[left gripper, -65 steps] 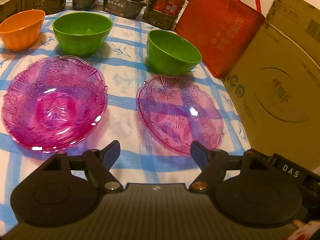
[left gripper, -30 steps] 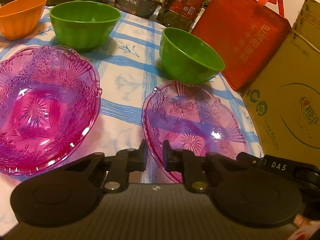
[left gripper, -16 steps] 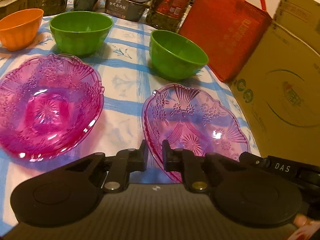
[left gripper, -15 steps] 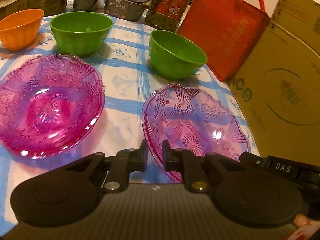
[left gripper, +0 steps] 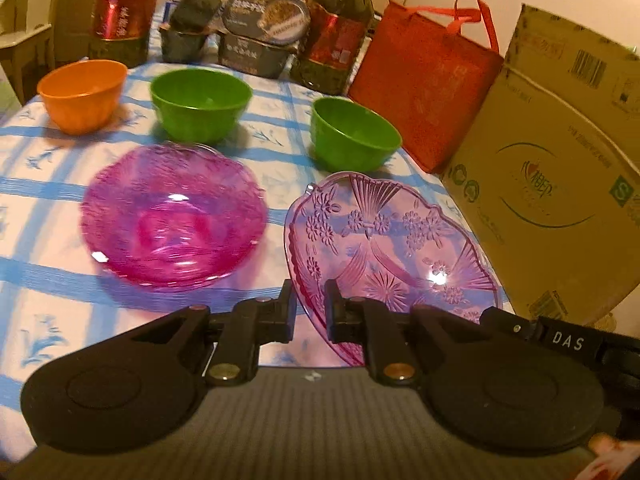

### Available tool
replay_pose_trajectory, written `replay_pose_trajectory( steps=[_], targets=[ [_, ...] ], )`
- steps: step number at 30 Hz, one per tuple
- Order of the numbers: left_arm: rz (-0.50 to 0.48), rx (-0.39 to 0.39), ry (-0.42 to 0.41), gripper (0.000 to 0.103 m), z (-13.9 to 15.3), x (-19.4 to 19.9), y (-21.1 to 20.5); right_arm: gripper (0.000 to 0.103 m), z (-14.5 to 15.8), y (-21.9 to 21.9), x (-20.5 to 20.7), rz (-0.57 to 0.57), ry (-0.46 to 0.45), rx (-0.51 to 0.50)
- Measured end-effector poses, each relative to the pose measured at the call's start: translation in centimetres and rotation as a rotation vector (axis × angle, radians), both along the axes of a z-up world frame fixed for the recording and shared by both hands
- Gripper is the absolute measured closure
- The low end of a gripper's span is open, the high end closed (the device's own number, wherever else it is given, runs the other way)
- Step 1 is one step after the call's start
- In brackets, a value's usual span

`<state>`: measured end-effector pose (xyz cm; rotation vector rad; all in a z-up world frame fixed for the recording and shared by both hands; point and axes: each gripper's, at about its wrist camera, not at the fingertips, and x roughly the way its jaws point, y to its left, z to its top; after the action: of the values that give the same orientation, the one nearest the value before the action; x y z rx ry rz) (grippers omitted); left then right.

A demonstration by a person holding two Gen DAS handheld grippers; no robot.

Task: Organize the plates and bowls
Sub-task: 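Carry the pink plate with both tools onto the stacked plates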

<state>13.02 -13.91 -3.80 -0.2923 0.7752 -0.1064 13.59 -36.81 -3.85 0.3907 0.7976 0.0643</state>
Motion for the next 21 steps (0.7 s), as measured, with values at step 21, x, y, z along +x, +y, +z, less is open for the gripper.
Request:
replay_pose_trajectory(
  steps=[21],
  targets=[
    [0.151, 0.000, 0.002, 0.090, 1.8, -6.2, 11.7, 0.094, 2.2, 11.7, -2.6, 0.203, -0.038, -0.041]
  ],
)
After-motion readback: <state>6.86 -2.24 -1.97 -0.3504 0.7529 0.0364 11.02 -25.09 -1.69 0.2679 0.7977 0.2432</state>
